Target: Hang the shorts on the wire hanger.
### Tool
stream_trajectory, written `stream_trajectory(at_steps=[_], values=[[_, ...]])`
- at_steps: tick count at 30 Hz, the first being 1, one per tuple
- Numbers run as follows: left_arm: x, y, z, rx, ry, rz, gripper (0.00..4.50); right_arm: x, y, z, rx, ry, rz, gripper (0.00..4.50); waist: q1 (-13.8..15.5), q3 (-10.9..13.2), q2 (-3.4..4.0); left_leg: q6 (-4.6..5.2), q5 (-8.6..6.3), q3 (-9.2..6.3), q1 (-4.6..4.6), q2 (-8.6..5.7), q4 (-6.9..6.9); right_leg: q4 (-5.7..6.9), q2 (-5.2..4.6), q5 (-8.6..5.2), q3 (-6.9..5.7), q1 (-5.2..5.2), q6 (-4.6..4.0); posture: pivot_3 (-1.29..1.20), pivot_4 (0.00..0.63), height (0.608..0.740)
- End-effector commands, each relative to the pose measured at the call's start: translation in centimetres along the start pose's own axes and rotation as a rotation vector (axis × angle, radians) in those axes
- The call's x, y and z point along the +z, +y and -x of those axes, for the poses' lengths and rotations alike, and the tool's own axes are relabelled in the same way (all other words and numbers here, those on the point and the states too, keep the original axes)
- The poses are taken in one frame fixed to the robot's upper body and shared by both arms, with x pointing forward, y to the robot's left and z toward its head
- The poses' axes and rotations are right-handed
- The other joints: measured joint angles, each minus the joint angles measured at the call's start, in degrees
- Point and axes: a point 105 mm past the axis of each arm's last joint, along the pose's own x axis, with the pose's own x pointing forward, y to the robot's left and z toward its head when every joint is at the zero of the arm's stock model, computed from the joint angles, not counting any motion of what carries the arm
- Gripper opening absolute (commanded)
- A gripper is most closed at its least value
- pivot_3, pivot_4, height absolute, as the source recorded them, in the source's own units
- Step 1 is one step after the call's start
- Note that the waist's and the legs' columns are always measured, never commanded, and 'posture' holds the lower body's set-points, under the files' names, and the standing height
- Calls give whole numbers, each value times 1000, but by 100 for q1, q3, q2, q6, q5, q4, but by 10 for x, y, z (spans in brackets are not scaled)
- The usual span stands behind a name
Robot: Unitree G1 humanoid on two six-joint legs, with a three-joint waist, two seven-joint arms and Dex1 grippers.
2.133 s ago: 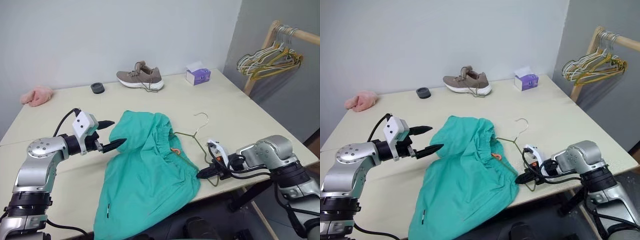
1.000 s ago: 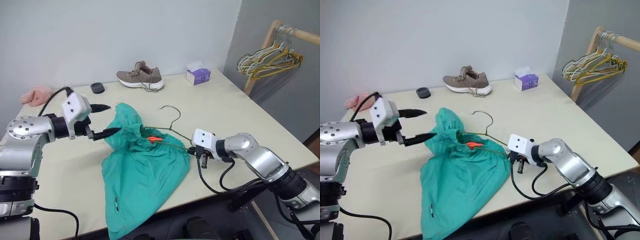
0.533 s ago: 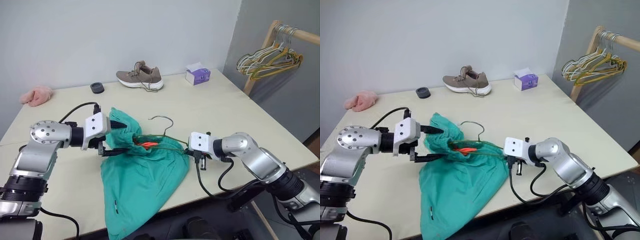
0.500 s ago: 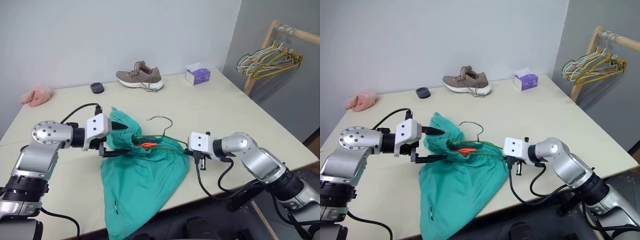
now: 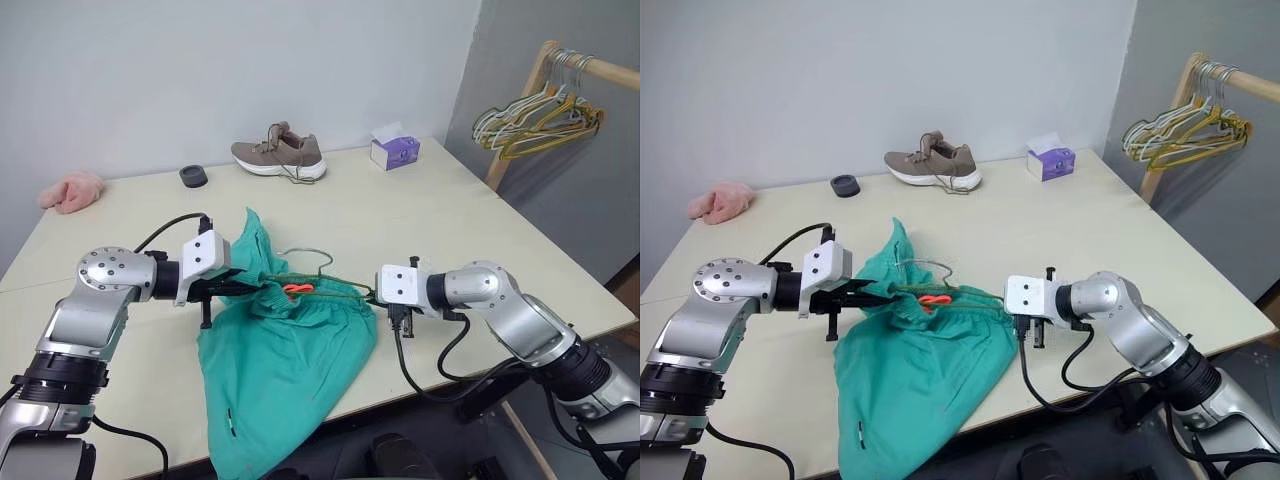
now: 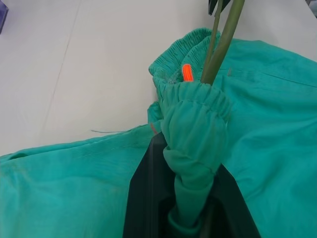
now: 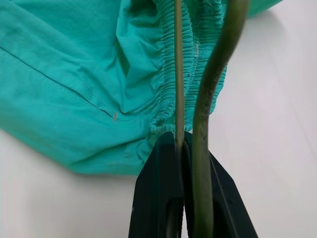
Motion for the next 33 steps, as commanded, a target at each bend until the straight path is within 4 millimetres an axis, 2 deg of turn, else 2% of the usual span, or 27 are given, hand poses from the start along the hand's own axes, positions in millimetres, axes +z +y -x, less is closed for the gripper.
stream_trajectory(at_steps=[1, 3, 6, 8, 11, 13, 17, 22, 30, 33], values=[[9, 2, 5, 9, -25, -17, 15, 8, -4, 9, -1, -42, 87, 0, 0, 0, 0, 0, 0, 0, 0, 0, 0, 0, 0, 0, 0, 0, 0, -312, 0, 740], [8, 2, 8, 15, -23, 4, 15, -5, -7, 19, -3, -10, 105, 0, 2, 0, 0, 0, 0, 0, 0, 0, 0, 0, 0, 0, -1, 2, 0, -310, 0, 740], [6, 7, 14, 55, -29, 36, 0, -33, -19, 35, -59, 76, 103, 744, 12, 0, -1, 0, 0, 0, 0, 0, 1, -1, 0, 0, -1, 4, 0, -302, 0, 740], [6, 12, 18, 84, -37, 53, 0, -48, -23, 47, -93, 115, 64, 1430, 24, 0, -1, 0, 0, 0, 4, -1, 2, -3, 0, 0, -2, 4, 0, -300, 0, 740], [8, 15, 21, 109, -48, 67, 0, -63, -26, 59, -150, 135, -17, 2401, 22, 0, -1, 0, 0, 0, 7, 0, 1, 1, 0, -1, -2, 17, 1, -298, 0, 740], [9, 16, 23, 119, -57, 76, 0, -61, -23, 60, -177, 91, -118, 3109, 8, 0, -1, 0, 0, -1, 8, 2, 1, 3, 1, -1, -3, 19, 1, -300, 0, 740], [16, 21, 26, 146, -94, 99, 0, -33, -5, 37, -177, -91, -385, 4439, -36, -1, -2, 0, 0, -1, 10, 5, 0, 6, 6, -2, 3, 19, 2, -302, 0, 740], [28, 28, 30, 177, -158, 143, 0, -10, 4, 4, -152, -200, -618, 4439, -13, -3, -5, -1, 1, -4, 13, 3, 7, 8, 8, -3, 8, 19, 5, -296, 0, 740], [34, 26, 32, 173, -196, 185, 0, -2, -1, -35, -138, -247, -800, 4439, 17, -3, -5, -1, 1, -5, 27, 2, 5, 5, 8, 3, 7, 5, -2, -283, 0, 740], [37, 25, 35, 174, -218, 211, 0, -4, -4, -40, -150, -248, -850, 3843, 17, -3, -4, -2, 0, -7, 26, 2, 1, 6, 8, 3, 6, 2, -3, -279, 0, 740]])
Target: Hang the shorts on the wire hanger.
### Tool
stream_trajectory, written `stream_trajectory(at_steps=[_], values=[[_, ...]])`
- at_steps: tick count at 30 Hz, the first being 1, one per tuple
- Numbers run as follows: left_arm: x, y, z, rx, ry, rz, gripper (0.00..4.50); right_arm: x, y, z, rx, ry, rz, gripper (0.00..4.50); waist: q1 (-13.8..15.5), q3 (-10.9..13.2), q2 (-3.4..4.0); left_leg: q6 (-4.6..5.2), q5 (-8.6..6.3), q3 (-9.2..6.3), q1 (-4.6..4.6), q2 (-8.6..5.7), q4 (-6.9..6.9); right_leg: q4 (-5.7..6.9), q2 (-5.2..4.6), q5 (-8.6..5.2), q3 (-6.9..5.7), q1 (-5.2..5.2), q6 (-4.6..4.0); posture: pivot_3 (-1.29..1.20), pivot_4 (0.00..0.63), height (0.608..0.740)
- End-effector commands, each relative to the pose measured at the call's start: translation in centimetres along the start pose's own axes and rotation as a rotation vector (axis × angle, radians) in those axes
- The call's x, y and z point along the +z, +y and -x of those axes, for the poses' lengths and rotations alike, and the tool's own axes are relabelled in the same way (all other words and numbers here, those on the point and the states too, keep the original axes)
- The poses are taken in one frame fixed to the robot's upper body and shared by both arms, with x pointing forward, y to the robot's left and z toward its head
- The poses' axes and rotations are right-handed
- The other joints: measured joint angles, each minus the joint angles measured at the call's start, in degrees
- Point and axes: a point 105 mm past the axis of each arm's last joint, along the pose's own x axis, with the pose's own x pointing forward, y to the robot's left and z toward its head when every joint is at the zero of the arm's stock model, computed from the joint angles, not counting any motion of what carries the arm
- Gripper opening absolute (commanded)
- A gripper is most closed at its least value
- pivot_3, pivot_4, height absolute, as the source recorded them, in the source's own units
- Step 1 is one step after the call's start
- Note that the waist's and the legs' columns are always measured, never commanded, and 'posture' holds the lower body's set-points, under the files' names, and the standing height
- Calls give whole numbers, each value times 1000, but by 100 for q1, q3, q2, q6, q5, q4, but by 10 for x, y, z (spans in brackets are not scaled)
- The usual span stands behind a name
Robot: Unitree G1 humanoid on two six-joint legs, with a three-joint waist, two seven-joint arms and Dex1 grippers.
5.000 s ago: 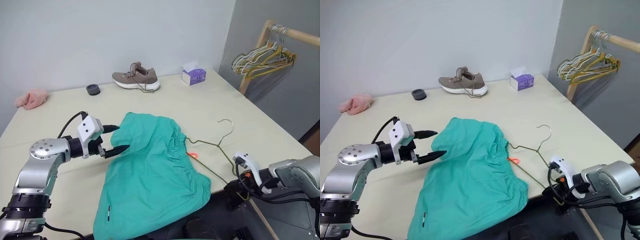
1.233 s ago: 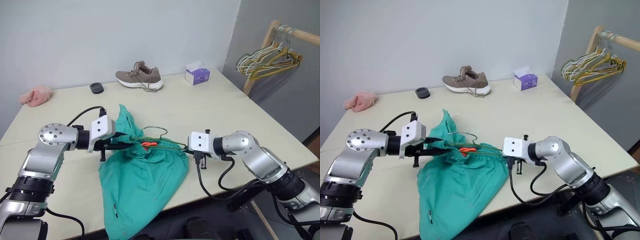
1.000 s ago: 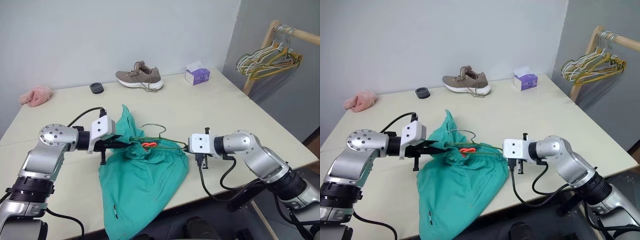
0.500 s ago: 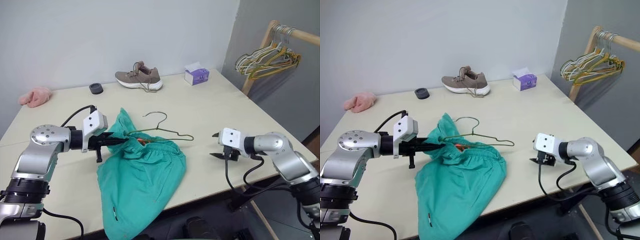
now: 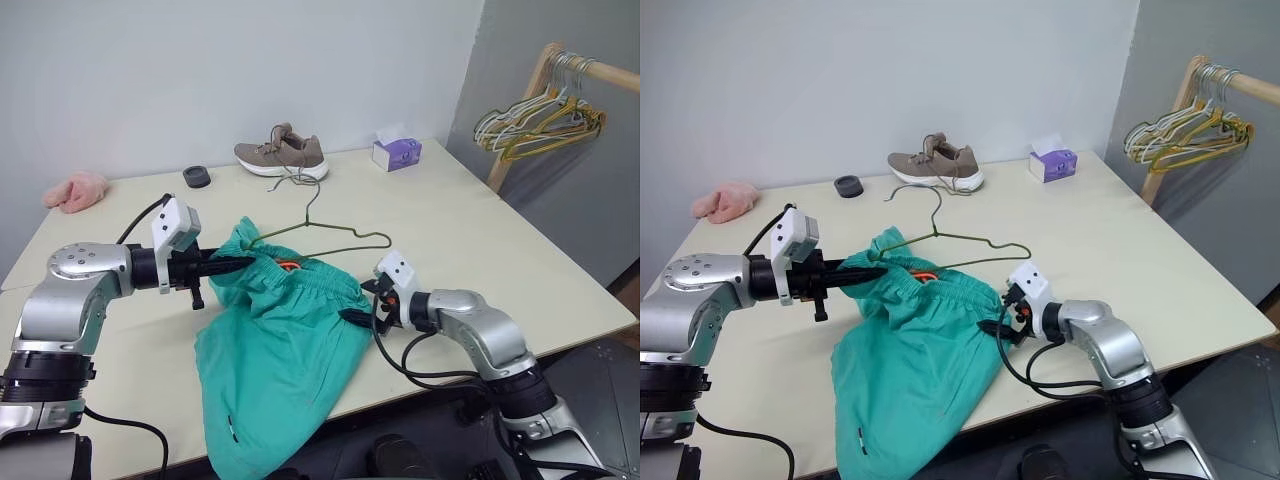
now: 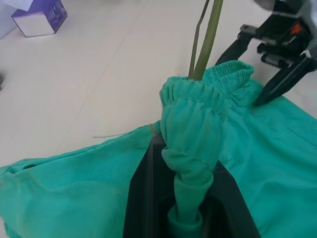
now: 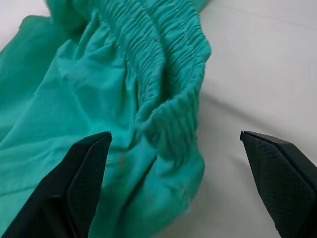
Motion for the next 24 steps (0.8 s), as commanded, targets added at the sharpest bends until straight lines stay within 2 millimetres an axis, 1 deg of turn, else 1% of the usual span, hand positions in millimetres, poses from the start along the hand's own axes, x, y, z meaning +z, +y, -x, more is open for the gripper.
stream_trajectory(at_steps=[1, 6, 7, 11, 15, 18, 20, 24], values=[[22, 1, 8, 19, -72, -22, 0, 10, -5, -1, -20, -31, -18, 3474, -3, 0, 1, 0, 0, 0, 0, 0, 0, 0, 0, 0, 1, 0, 0, -279, 0, 740], [21, -3, 15, 17, -74, 10, 0, 3, -17, 7, -72, -31, -48, 1827, -1, 0, 1, -1, -1, 2, -1, -2, 0, -1, 0, 0, 4, -1, 0, -276, 0, 740], [21, -4, 16, 13, -76, 18, 0, 4, -19, 10, -83, -42, -63, 1411, -1, 1, 2, -1, -1, 1, -1, -2, 0, 0, 0, 0, 3, -1, 0, -277, 0, 740], [22, -11, 22, -4, -76, 42, 0, 9, -31, 22, -114, -78, -102, 26, -6, 1, 2, -1, -1, 1, 0, -1, -1, 1, 0, 0, 4, -1, 0, -277, 0, 740], [20, -17, 34, -18, -69, 75, 0, 14, -52, 46, -164, -108, -152, 26, -1, 3, 6, -1, -1, 4, 0, -1, -1, -1, 0, 0, 5, -1, 0, -276, 0, 740], [25, -18, 39, -20, -87, 94, 0, 16, -58, 55, -172, -120, -210, 26, 3, 4, 7, -1, -1, 3, 0, -1, -1, 0, 0, 0, 3, 0, 0, -274, 0, 740], [28, -17, 43, -14, -98, 101, 0, 17, -61, 62, -163, -133, -297, 26, 5, 4, 7, -1, -1, 3, 0, 0, -1, 0, 1, 0, 2, 1, 0, -272, 0, 740], [29, -18, 50, -9, -87, 106, 0, 15, -65, 73, -165, -141, -426, 26, 6, 5, 8, -1, -1, 5, 0, -1, -1, -1, 1, 0, 6, 2, 0, -273, 0, 740]])
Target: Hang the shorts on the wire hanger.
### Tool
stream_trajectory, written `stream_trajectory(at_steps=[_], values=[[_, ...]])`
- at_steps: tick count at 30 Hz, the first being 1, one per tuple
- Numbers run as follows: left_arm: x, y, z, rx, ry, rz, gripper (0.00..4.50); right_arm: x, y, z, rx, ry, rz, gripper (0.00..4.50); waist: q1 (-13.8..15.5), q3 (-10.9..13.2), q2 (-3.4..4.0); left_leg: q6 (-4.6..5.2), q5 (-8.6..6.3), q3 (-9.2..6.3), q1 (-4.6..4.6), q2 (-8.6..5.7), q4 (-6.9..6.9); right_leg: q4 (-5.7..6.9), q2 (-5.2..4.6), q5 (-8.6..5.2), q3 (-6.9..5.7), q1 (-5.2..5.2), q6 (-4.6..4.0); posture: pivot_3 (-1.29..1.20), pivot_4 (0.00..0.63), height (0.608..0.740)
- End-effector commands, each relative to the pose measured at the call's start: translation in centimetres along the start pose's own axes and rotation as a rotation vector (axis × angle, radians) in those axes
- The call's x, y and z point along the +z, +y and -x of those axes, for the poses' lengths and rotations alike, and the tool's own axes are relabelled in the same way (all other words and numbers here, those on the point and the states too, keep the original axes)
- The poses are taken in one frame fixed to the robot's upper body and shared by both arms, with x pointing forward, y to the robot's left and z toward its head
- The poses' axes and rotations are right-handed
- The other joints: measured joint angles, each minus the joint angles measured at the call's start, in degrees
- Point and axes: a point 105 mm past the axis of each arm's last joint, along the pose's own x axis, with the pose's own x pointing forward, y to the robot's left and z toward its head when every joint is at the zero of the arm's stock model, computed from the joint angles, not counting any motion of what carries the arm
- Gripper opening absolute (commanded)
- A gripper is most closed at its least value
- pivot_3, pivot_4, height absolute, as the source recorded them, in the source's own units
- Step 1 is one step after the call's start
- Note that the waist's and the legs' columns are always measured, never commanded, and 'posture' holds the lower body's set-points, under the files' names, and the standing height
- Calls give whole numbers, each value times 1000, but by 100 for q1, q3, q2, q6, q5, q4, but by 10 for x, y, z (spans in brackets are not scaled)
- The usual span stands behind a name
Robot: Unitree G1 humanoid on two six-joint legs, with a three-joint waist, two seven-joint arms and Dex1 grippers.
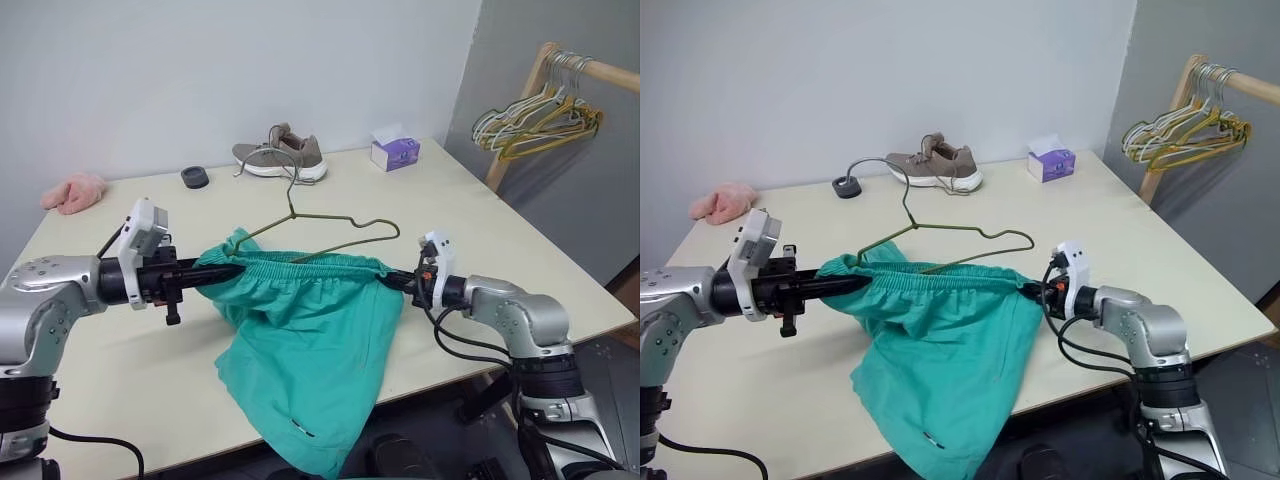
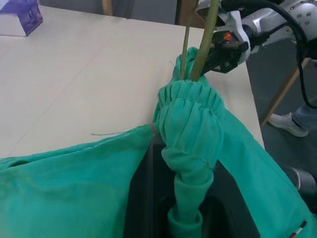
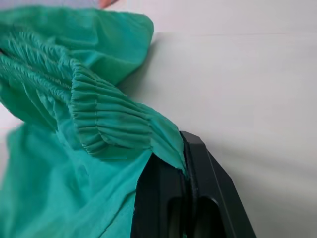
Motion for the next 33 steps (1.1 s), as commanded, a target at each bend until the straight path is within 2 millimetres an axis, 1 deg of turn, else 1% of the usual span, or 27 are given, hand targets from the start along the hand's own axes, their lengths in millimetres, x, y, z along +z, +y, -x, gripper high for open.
stream_trajectory(at_steps=[1, 3, 5, 6, 8, 11, 14, 15, 16, 18, 20, 27, 32, 33], values=[[18, 4, 24, 72, -19, -48, 0, 10, -27, 26, -137, -40, -113, 26, -4, 0, 0, 0, 0, 1, 0, 0, -1, 0, 0, 0, 1, 0, 0, -274, 0, 740], [17, 5, 30, 82, -10, -44, 0, 12, -31, 31, -152, -61, -165, 26, 1, 1, 2, 0, 0, 1, -1, 0, -2, 0, 0, 0, 1, 0, 0, -272, 0, 740], [16, 7, 33, 100, -10, -40, 0, 14, -28, 34, -143, -69, -144, 26, -1, 2, 3, 0, 0, 1, -1, 1, -3, 0, 0, 0, 1, 0, 0, -270, 0, 740], [14, 9, 33, 105, -13, -37, 0, 13, -24, 33, -144, -55, -69, 26, 4, 3, 5, 0, 0, 2, -1, 0, -3, 1, 0, 0, 2, 0, 0, -273, 0, 740], [11, 11, 30, 99, -22, -28, 0, 7, -4, 26, -92, 8, 154, 26, 11, 8, 12, 0, 0, 2, -1, 1, -3, 0, 0, -1, 1, -1, 1, -276, 0, 740], [7, 9, 23, 78, -35, -21, 0, -4, 19, 19, -4, 66, 355, 26, 14, 8, 13, 0, -1, 4, -3, 2, -5, -4, -1, -18, -1, -2, 29, -280, 0, 740], [3, 6, 13, 48, -48, -15, 0, -12, 31, 9, 18, 99, 547, 639, 15, 7, 10, 0, -1, 7, -3, 2, -3, -5, -2, -19, 3, -2, 32, -283, 0, 740], [2, 5, 11, 40, -50, -14, 0, -13, 32, 7, 15, 97, 585, 937, 14, 6, 9, 0, -1, 8, -3, 2, -1, -6, -2, -20, 3, -2, 32, -283, 0, 740], [2, 4, 8, 33, -52, -13, 0, -13, 32, 5, 4, 98, 617, 1367, 9, 6, 9, 0, -1, 8, -3, 2, -1, -7, -2, -20, 3, -2, 32, -284, 0, 740], [1, 3, 6, 23, -53, -13, 0, -14, 29, 3, -17, 102, 655, 2083, 0, 6, 9, 0, 0, 8, -2, 3, -1, -6, -1, -19, 4, -2, 32, -285, 0, 740], [1, 1, 4, 16, -56, -12, 0, -15, 31, 1, -5, 102, 673, 2679, 5, 6, 9, 0, 0, 7, -2, 3, -1, -5, -1, -19, 3, -3, 32, -287, 0, 740], [3, 0, -1, 4, -51, -17, 0, -7, 27, -11, -41, 56, 687, 2679, 7, 5, 7, 0, 0, 6, -2, 2, -1, -5, -1, -17, 4, -3, 28, -284, 0, 740], [3, -1, -3, -2, -38, -19, 0, 2, 31, -14, -19, 20, 730, 2679, 8, 5, 7, 0, 0, 5, -2, 2, -1, -5, -1, -16, 3, -3, 26, -283, 0, 740], [3, -2, -3, -2, -36, -19, 0, 3, 33, -15, -14, 8, 730, 2514, 8, 5, 7, 0, 0, 5, -2, 2, -1, -5, -1, -15, 3, -3, 25, -283, 0, 740]])
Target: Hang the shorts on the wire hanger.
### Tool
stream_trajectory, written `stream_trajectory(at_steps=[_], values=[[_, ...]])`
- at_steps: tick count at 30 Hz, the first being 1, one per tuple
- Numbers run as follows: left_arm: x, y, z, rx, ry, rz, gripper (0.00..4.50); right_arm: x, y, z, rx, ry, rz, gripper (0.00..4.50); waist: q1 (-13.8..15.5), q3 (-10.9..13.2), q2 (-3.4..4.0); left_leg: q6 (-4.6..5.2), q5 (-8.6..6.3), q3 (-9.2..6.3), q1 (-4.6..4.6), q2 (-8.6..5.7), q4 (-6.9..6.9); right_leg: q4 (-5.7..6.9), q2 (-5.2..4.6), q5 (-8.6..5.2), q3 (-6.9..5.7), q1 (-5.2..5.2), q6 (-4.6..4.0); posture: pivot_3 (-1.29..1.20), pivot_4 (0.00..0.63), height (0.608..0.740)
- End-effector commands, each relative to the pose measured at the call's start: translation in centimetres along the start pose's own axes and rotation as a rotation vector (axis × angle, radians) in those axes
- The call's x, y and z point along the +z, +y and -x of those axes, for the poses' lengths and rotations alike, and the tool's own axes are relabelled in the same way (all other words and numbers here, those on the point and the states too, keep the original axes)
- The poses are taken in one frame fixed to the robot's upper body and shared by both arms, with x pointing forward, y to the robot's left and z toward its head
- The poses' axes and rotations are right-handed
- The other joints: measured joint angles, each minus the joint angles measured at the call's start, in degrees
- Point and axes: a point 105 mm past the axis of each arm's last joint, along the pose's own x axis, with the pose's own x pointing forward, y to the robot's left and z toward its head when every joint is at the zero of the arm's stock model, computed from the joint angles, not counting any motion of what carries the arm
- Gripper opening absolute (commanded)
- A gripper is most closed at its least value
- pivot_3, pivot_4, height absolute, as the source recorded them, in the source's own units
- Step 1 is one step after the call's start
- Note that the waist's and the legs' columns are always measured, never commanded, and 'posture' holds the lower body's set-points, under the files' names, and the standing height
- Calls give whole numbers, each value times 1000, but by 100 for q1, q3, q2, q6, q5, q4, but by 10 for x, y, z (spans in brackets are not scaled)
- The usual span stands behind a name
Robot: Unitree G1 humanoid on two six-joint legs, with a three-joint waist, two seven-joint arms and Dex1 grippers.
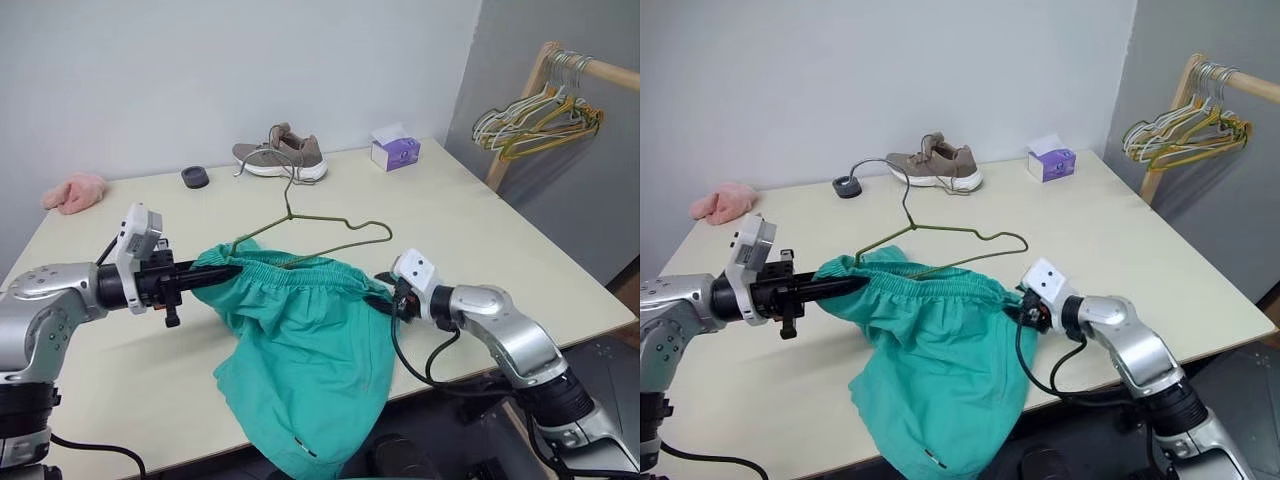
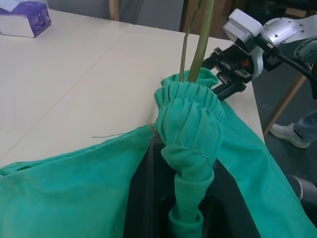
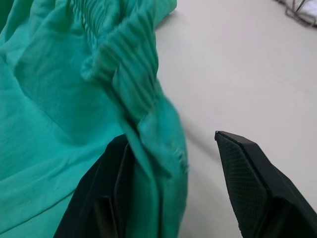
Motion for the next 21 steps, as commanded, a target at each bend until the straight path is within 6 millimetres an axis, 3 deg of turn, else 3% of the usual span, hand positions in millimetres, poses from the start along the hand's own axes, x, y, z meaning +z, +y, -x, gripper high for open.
stream_trajectory(at_steps=[1, 8, 21], values=[[12, -5, -3, -17, -4, -51, 0, 21, -3, 0, -3, -82, 49, 2304, 0, 0, 0, 0, 0, 0, 0, 0, 0, 0, 0, 0, -1, 0, 0, -282, 0, 740], [12, -7, -3, -16, 10, -46, 0, 24, 2, 2, 30, -112, -31, 38, 1, 0, 0, 0, 0, -1, 0, 0, 0, 0, 0, 0, 0, 0, 1, -281, 0, 740], [14, -9, 22, 15, 60, -20, 0, 11, -46, 32, -141, -126, -364, 38, -1, 3, 5, 0, 0, -1, 1, 0, -2, 1, 1, 13, -1, 0, -24, -277, 0, 740]])
